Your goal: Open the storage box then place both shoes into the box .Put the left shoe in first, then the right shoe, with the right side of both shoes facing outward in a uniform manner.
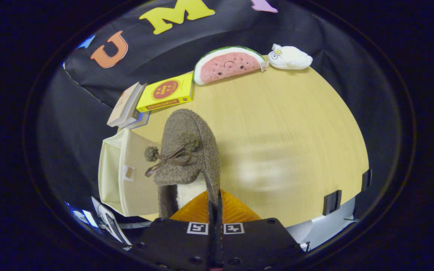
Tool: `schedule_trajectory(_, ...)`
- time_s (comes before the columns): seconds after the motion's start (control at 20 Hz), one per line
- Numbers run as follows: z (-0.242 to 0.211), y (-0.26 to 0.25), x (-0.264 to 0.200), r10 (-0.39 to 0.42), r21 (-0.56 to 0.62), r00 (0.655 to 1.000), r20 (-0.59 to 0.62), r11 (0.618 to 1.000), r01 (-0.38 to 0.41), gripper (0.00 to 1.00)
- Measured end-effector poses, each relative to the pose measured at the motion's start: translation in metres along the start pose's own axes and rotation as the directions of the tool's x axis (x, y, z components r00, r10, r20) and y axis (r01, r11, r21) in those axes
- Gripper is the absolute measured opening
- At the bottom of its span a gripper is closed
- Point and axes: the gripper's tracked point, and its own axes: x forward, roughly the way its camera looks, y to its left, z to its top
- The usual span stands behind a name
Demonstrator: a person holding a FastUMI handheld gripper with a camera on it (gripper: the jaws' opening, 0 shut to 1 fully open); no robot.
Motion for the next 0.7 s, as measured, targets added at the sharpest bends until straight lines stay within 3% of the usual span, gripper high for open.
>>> schedule_trajectory(0.35, -0.014, 0.113, -0.029, 0.071, -0.063, 0.995, 0.065, 0.996, -0.067, 0.0)
schedule_trajectory(0.7, -0.024, 0.206, -0.001, 0.089, -0.091, 0.988, 0.126, 0.993, -0.078, 0.0)
